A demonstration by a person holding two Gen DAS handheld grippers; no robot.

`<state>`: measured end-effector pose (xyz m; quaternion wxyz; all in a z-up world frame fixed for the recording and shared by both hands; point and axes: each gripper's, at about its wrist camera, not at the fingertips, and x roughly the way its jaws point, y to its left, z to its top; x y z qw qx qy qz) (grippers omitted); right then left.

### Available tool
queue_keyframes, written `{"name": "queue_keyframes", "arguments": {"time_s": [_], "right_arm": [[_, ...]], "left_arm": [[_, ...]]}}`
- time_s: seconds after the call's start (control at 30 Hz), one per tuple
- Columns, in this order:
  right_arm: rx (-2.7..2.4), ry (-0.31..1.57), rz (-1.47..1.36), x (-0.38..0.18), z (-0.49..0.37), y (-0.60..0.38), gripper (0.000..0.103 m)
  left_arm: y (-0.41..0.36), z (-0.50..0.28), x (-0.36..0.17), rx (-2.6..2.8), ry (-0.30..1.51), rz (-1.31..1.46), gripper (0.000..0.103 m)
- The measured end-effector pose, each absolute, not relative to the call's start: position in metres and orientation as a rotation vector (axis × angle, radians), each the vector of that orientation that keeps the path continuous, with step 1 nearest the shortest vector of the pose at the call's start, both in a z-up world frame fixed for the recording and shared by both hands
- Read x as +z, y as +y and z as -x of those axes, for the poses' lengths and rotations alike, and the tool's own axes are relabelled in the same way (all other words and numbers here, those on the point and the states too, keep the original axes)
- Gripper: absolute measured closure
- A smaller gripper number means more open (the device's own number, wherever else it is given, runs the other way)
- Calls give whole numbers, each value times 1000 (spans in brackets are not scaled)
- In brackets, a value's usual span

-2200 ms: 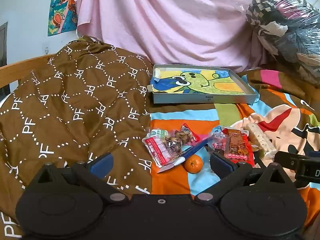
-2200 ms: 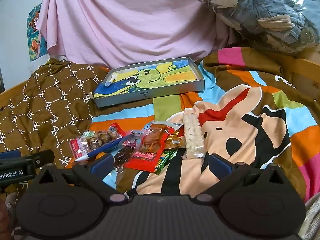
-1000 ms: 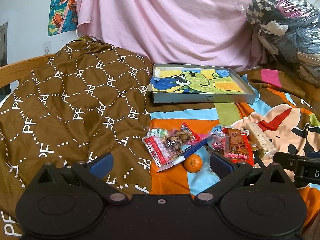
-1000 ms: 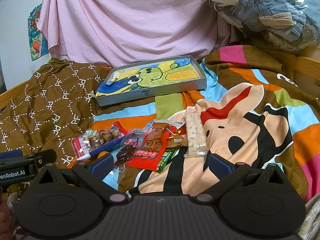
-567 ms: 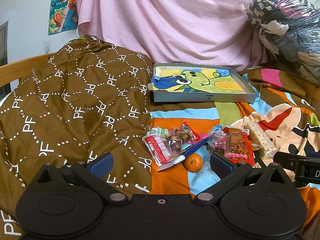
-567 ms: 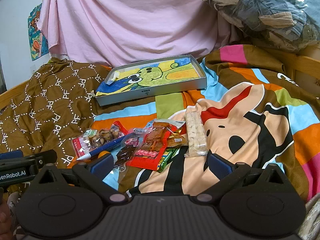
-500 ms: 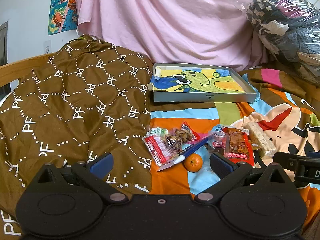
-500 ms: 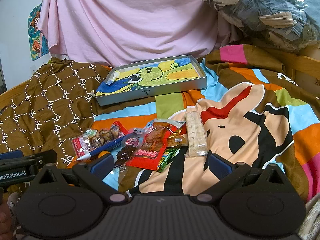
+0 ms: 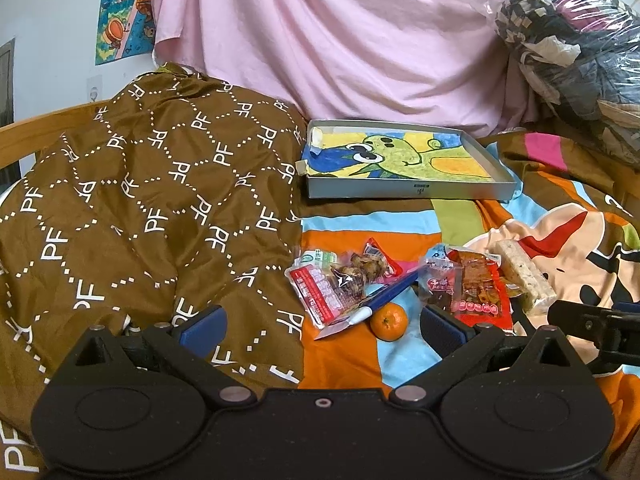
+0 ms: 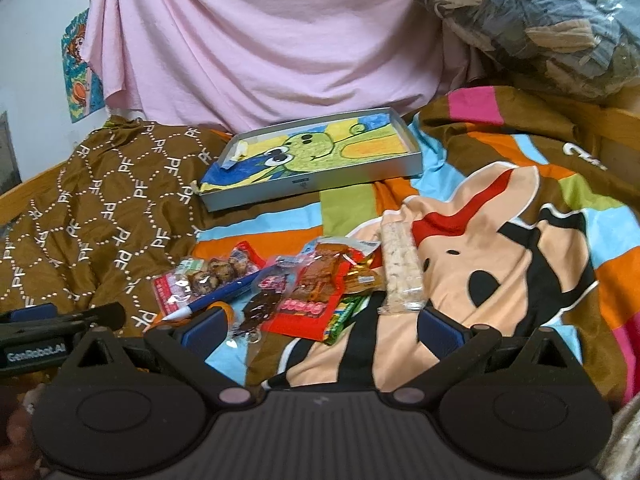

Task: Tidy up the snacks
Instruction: 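Grasp the brown meat-snack pack with the left tool while the right tool grasps the rice-cracker bar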

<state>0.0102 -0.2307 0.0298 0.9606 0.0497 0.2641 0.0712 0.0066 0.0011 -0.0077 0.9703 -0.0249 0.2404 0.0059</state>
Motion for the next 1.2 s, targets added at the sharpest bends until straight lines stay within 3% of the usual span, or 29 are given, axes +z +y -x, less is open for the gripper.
{"name": "queue_keyframes", "arguments": {"time_s": [0.53, 1.2], "right_arm": [[283, 591, -128, 40, -53, -249, 0], [274, 717, -135, 23, -155, -308, 1]], "left_arm": [[-2, -46, -9, -100, 524, 25, 1], [-84, -114, -29, -393, 592, -34, 1]]}}
